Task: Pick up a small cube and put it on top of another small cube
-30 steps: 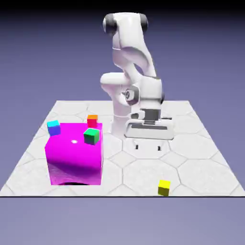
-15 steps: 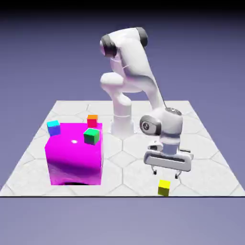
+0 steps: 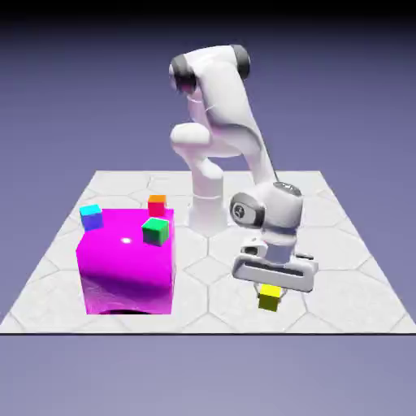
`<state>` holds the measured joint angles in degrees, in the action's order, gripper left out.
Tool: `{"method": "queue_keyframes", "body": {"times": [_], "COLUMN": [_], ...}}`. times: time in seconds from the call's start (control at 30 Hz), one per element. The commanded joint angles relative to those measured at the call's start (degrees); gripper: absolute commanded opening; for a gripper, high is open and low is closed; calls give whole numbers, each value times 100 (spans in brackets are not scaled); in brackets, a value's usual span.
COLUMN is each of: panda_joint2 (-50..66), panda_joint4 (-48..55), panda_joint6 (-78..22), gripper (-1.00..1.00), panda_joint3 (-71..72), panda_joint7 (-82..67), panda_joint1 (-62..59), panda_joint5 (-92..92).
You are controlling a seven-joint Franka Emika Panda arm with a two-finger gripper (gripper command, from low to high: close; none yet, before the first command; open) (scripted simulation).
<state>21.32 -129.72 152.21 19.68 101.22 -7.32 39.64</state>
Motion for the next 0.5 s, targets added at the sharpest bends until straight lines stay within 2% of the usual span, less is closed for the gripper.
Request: {"method": "queue_keyframes", "body": {"times": [0.0, 0.47], "panda_joint2": [-61, -908], "panda_joint4": [5, 78], "panda_joint6": [-67, -935], "gripper": [-100, -100], "panda_joint3": [-109, -1622], "panda_joint7": [-248, -3736], "panda_joint1": [20, 304], "panda_joint5": [-60, -919]}}
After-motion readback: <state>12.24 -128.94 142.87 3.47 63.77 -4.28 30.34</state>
